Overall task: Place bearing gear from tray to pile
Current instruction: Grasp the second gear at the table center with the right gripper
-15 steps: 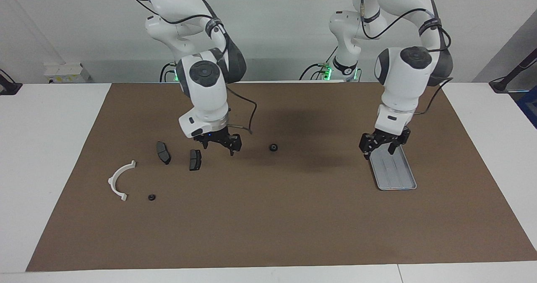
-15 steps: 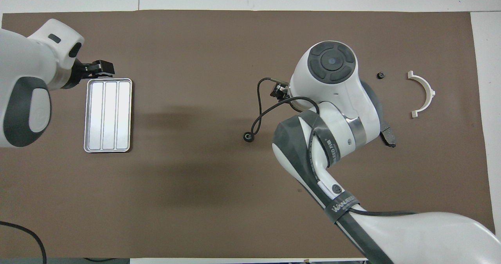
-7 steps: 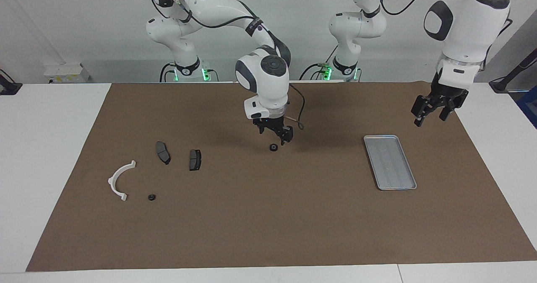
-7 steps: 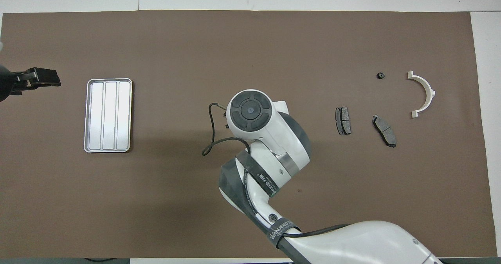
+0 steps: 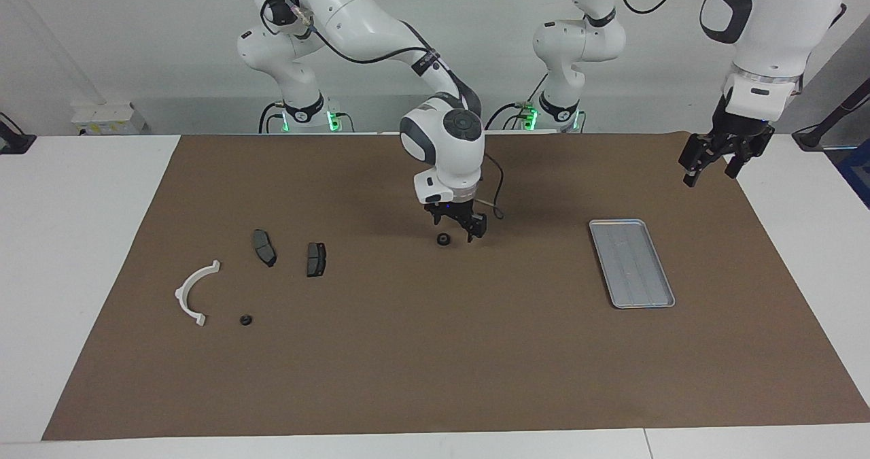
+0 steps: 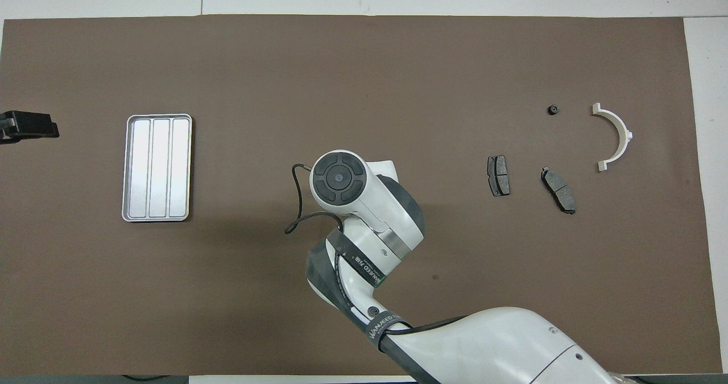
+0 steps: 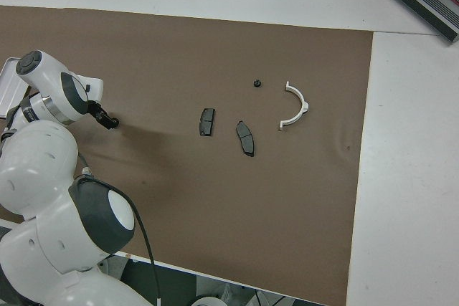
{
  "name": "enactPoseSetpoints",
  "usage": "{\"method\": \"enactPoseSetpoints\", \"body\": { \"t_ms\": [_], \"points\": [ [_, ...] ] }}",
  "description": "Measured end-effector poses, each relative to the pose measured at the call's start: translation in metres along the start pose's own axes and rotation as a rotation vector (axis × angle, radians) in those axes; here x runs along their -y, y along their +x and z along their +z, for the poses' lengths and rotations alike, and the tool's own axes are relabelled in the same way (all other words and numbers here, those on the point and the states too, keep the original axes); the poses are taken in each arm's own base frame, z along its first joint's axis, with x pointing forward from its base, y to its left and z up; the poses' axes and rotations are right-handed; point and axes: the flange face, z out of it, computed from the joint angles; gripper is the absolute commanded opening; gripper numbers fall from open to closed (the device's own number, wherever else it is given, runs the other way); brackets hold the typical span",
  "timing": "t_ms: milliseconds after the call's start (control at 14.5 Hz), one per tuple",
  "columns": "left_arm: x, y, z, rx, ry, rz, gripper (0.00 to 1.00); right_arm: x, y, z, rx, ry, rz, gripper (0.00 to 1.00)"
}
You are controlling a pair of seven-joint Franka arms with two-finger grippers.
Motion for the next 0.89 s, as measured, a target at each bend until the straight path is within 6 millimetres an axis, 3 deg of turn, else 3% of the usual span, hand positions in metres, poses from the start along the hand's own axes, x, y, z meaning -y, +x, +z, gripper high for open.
{"method": "enactPoseSetpoints", "body": {
  "t_ms": [206, 413, 550, 894],
  "points": [
    [0.011, -0.003, -0.027, 0.036, -0.037, -0.002, 0.93, -0.008, 0.005, 0.011, -0.001, 0.001, 0.007, 1.00],
    [-0.005, -0.009, -0.030, 0.083, -0.032, 0.029, 0.93, -0.012, 0.002, 0.015, 0.000, 0.002, 0.005, 0.90],
    [-0.016, -0.013, -0.028, 0.111, -0.027, 0.049, 0.93, -0.012, 0.002, 0.014, -0.001, 0.002, 0.004, 0.65],
    [-0.017, -0.011, -0.035, 0.134, -0.026, 0.052, 0.93, -0.012, 0.002, 0.008, -0.004, 0.008, 0.005, 0.00]
  ]
}}
